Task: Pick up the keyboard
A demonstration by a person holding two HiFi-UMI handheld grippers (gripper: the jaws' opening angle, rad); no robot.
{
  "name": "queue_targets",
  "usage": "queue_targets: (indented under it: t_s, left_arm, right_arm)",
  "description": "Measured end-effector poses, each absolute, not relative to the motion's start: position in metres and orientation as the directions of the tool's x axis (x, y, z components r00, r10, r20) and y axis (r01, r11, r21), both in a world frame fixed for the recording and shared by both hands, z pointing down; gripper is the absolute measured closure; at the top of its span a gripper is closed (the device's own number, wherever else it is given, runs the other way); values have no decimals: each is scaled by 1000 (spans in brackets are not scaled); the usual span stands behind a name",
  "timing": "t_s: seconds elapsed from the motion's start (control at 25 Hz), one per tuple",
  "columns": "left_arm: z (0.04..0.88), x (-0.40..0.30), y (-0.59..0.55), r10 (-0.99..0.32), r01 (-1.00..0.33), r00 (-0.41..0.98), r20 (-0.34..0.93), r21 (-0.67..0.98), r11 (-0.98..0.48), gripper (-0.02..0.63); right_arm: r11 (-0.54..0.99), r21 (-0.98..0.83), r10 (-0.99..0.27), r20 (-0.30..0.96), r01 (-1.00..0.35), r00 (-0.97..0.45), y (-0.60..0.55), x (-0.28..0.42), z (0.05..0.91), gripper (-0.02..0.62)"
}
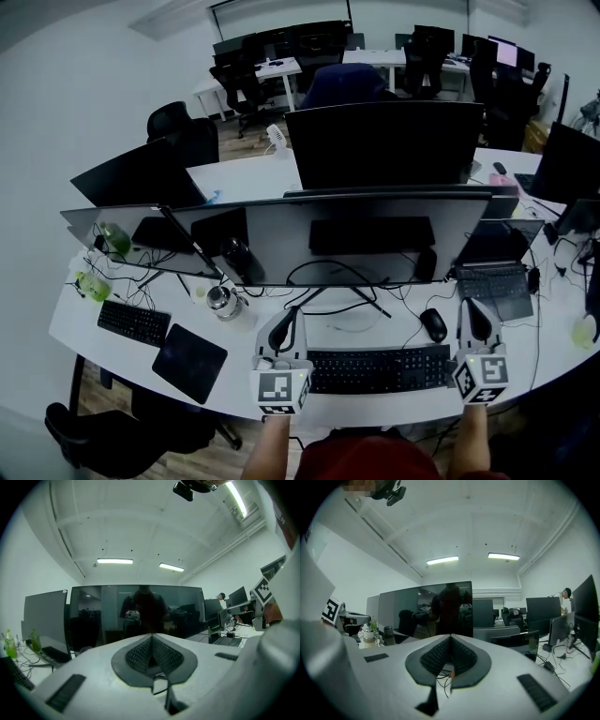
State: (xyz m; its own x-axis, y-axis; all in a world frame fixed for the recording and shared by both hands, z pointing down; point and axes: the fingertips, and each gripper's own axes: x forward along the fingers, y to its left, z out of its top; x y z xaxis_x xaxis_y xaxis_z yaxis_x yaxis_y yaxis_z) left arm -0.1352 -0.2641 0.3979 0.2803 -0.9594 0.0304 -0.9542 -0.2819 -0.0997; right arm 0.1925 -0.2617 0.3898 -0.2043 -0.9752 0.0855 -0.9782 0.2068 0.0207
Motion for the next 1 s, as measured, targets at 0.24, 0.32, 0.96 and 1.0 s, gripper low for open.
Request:
queue_targets:
  t_s: [0.24,0.32,0.96,1.0]
  left_arm:
    - [409,-127,-261,-959,-955,274,70,-102,-280,604]
    - [418,-127,-260,-957,-953,273,94,-107,-282,604]
    - [535,-131,-238,-869,-939,320,377,6,-343,506]
    - [545,-131,-236,-856,-936,329,399,20,-351,497]
  right_arm:
    - [217,8,-970,118,-976,-215,-262,201,406,603]
    - [219,1,-967,133,-976,-217,-263,202,414,603]
    - [264,-74,-884,380,-962,-272,-252,205,523,466]
    - [264,-81,-874,401,-961,-274,-249,205,532,449]
